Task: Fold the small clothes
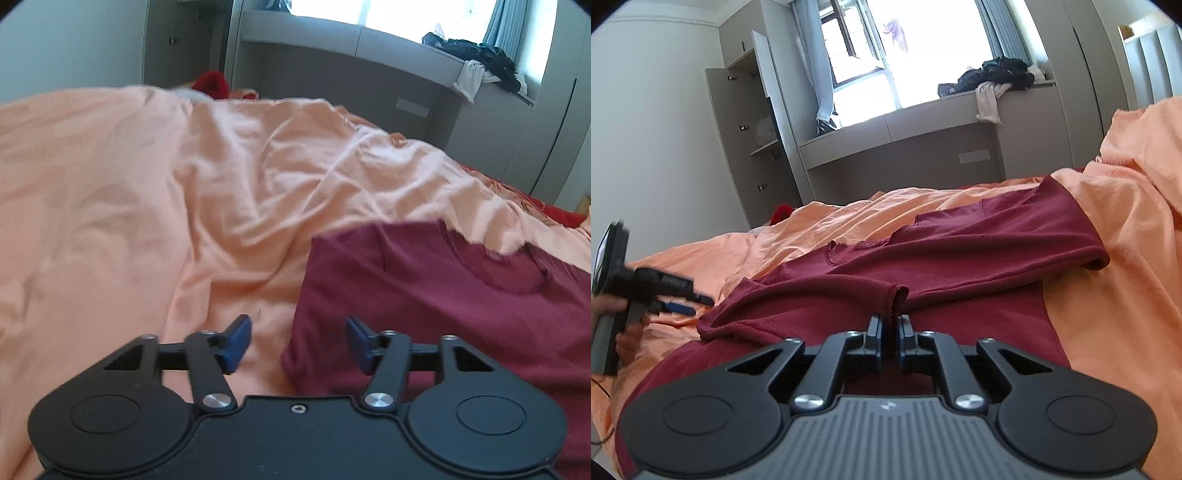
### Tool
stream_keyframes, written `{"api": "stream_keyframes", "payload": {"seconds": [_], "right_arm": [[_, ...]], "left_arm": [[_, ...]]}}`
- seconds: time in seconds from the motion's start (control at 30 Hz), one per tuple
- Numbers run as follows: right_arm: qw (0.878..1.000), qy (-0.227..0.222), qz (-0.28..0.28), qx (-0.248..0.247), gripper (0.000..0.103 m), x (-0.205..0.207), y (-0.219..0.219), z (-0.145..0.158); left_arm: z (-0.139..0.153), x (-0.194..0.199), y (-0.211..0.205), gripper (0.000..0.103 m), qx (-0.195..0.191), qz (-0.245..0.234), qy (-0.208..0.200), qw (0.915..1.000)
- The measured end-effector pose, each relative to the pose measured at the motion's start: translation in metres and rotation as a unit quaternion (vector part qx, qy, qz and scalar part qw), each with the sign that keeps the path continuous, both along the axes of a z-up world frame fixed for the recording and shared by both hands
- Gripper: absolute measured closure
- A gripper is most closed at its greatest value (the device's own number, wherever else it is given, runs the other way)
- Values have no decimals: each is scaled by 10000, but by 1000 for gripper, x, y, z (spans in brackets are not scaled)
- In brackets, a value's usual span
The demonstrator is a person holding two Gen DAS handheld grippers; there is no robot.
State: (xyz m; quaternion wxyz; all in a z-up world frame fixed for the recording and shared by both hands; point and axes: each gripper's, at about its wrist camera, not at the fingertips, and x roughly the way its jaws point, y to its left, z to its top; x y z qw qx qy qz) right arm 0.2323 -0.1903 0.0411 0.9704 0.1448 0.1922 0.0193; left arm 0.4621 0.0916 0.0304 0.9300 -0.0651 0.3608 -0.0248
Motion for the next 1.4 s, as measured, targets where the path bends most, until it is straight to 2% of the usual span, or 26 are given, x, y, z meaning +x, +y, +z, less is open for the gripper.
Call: {"api": "stream_keyframes", "payload": {"seconds": [0.03,0.1,0.27,0.37,0.43,0.5,0.6,0.63,0.7,0.8,0.87,0.93,1.0,1.1,1.17,1.2,1.33,1.4], "right_arm": [[10000,-12,-2,-67,84,-1,1,0],[9998,-61,21,-202,69,-5,3,2],[9984,-142,25,-549,51,-17,3,5],[9982,-124,-16,-587,42,-25,-1,6],[9980,-118,-49,-621,33,-33,-5,6],[9976,-137,-47,-677,19,-41,-9,7],[9964,-124,-31,-842,10,-54,-13,7],[9959,-122,-42,-899,9,-59,-14,6],[9952,-116,-92,-968,0,-70,-17,6],[9943,-23,-111,-1059,0,-82,-20,4],[9928,39,-132,-1191,0,-91,-22,4],[9907,124,-114,-1349,0,-100,-22,4],[9875,297,-23,-1548,0,-108,-22,4],[9775,508,127,-2043,0,-125,-17,2],[9646,648,265,-2544,0,-137,-9,-1],[9569,701,348,-2798,0,-142,-5,-3],[9107,1121,839,-3887,0,-157,21,-22],[8953,1469,911,-4105,0,-156,29,-36]], "left_arm": [[0,7,-3,39,65,31,-22,10000],[-4,25,-10,39,216,108,10,9997],[-29,60,-16,38,449,420,357,9975],[-44,71,-14,34,392,516,568,9963],[-43,71,-10,35,239,629,578,9961],[-38,64,-8,35,121,655,536,9963],[-25,43,-4,31,-16,551,419,9976],[-20,34,-3,27,-33,519,358,9980],[-12,12,-2,25,-22,481,252,9985],[3,-29,-4,19,3,379,-25,9993],[14,-62,-8,7,90,309,-347,9989],[25,-96,-15,1,259,246,-704,9969],[33,-126,-25,1,436,108,-938,9946],[41,-164,-37,1,485,-192,-1075,9928],[40,-190,-44,1,484,-346,-1143,9917],[39,-202,-47,1,532,-440,-1159,9909],[24,-243,-62,1,833,-641,-1125,9881],[17,-258,-68,0,970,-689,-1147,9863]]}}
